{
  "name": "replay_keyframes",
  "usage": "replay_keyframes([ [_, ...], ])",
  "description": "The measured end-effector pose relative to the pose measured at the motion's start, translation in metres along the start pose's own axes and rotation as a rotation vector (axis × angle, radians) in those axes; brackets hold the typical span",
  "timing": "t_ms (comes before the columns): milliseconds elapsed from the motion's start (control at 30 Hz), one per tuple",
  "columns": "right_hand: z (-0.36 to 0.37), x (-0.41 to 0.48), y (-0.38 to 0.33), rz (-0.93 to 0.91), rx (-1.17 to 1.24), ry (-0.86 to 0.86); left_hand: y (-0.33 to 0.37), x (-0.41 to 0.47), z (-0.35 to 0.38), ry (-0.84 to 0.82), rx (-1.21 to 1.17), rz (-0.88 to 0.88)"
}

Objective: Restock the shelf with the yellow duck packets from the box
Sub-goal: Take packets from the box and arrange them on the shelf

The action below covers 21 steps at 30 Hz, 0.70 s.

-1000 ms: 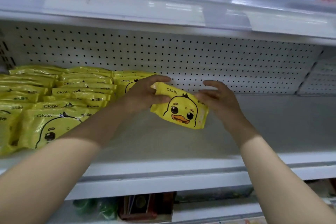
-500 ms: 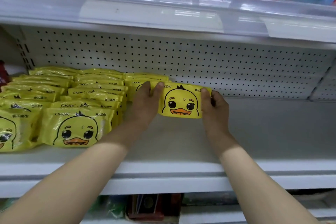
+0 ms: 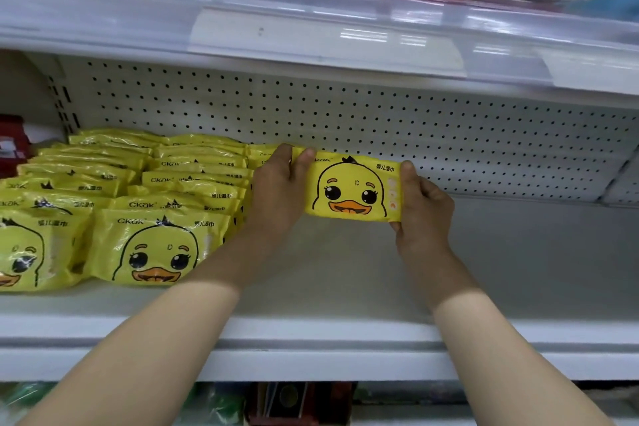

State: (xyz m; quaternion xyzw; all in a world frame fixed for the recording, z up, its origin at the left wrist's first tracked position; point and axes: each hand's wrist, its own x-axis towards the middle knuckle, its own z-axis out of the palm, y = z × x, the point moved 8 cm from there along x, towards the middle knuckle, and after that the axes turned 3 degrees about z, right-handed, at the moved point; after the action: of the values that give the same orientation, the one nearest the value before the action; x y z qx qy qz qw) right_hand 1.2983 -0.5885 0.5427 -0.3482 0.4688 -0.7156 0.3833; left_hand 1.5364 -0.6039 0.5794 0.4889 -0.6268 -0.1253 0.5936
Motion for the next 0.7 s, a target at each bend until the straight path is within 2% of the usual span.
replay_keyframes([
  [67,0.003,0.002,-0.002,0.014,0.062,0.015,-0.002,0.006,0.003,-0.035,-0.014,-0.033],
  [167,0.010,0.005,-0.007,-0.009,0.068,-0.036,0.002,0.023,0.003,-0.159,0.236,0.005],
  [200,0.013,0.005,-0.008,-0.017,0.067,-0.061,0.006,0.029,0.003,-0.209,0.239,0.017],
  [300,0.025,0.002,-0.008,-0.053,0.029,-0.132,0.023,0.034,0.018,-0.508,0.157,0.026],
  [400,0.035,0.001,-0.010,-0.089,0.013,-0.175,0.026,0.031,0.036,-0.793,0.285,0.055],
  [567,0.039,0.010,-0.016,-0.176,-0.131,-0.203,0.022,0.051,0.039,-0.849,0.366,0.110],
  [700,0.051,0.021,-0.003,-0.193,-0.391,-0.317,0.011,0.069,0.039,-0.830,0.518,0.144],
])
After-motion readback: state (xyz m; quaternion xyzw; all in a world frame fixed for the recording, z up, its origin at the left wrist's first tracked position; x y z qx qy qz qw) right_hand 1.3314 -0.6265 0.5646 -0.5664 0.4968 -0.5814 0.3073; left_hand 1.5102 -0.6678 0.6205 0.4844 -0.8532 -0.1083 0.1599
